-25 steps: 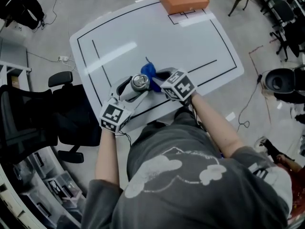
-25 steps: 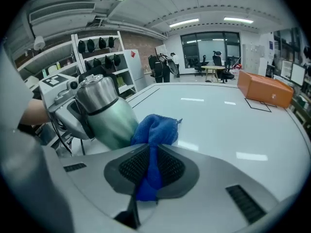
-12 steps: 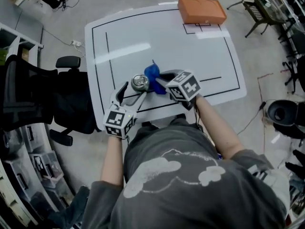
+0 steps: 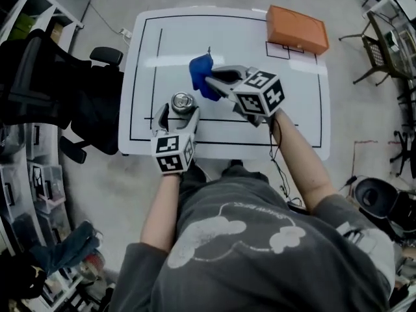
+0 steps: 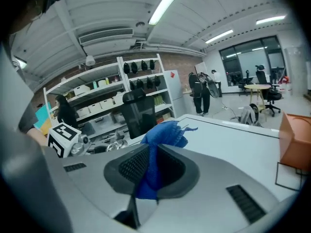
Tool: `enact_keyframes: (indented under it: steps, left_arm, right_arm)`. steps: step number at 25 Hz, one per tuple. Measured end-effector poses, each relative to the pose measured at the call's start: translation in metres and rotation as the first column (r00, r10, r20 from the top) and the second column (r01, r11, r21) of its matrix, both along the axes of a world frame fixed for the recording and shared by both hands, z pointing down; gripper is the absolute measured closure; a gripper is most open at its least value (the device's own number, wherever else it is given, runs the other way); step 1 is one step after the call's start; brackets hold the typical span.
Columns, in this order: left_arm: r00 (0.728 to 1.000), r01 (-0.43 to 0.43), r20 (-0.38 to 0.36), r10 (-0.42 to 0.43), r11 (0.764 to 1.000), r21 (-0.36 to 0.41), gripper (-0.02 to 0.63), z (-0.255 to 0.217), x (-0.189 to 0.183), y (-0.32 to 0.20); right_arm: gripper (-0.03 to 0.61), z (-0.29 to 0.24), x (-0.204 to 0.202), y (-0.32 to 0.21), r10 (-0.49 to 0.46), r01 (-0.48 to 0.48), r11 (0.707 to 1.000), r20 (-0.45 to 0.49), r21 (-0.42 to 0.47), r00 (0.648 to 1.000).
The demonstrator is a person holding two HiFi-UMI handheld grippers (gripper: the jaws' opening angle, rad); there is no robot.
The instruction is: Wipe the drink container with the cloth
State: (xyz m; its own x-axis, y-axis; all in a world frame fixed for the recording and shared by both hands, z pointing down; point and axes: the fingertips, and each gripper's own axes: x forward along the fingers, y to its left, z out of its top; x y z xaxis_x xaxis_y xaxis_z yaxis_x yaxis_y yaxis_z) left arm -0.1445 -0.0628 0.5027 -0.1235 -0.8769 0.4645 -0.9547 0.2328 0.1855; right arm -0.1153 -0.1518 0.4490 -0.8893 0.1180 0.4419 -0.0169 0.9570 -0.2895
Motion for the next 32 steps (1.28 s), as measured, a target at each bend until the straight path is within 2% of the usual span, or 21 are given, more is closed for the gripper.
enact_keyframes:
  steps: [2, 4, 8, 11, 14, 17, 22, 25, 32]
  left_arm:
    - [1.000, 0.018, -0.010, -0.018, 0.999, -0.039, 0.253, 0.008, 0.002, -0.002]
    - [1.000, -0.005, -0.005, 0.005, 0.999, -0.049, 0.285, 0.011, 0.005, 0.000]
    - [0.990, -0.139, 0.021, 0.139, 0.990, -0.028, 0.290, 0.012, 0.009, 0.002]
    - [0.964, -0.264, 0.013, 0.264, 0.965, 0.001, 0.290, 0.010, 0.011, 0.000]
    - [0.923, -0.385, 0.014, 0.385, 0.923, 0.007, 0.290, 0.010, 0.011, -0.001]
    - [0.869, -0.494, 0.011, 0.494, 0.869, -0.010, 0.290, 0.009, 0.010, -0.001]
    - [0.753, -0.658, 0.003, 0.658, 0.752, -0.022, 0.290, 0.008, 0.007, -0.001]
    - [0.679, -0.734, 0.004, 0.735, 0.678, -0.021, 0.288, 0.007, 0.005, -0.002]
    - [0.510, -0.860, 0.014, 0.860, 0.510, -0.006, 0.288, 0.008, 0.003, -0.002]
  right_arm:
    - [0.529, -0.006, -0.007, 0.008, -0.073, 0.073, 0.997, 0.020, 0.012, 0.997]
    - [0.529, -0.008, -0.014, 0.019, -0.146, 0.145, 0.989, 0.036, 0.018, 0.989]
    - [0.529, -0.003, -0.029, 0.041, -0.250, 0.250, 0.968, 0.035, 0.017, 0.968]
    - [0.531, 0.008, -0.035, 0.042, -0.257, 0.257, 0.966, -0.010, 0.004, 0.966]
    - [0.531, 0.019, -0.036, 0.041, -0.256, 0.255, 0.967, -0.049, -0.026, 0.966]
    - [0.531, 0.028, -0.038, 0.039, -0.243, 0.239, 0.969, -0.070, -0.061, 0.968]
    - [0.532, 0.046, -0.041, 0.031, -0.171, 0.160, 0.981, -0.108, -0.108, 0.979]
    - [0.532, 0.060, -0.039, 0.027, -0.134, 0.115, 0.984, -0.145, -0.135, 0.980]
    - [0.534, 0.101, -0.028, 0.025, -0.039, 0.009, 0.993, -0.252, -0.118, 0.967]
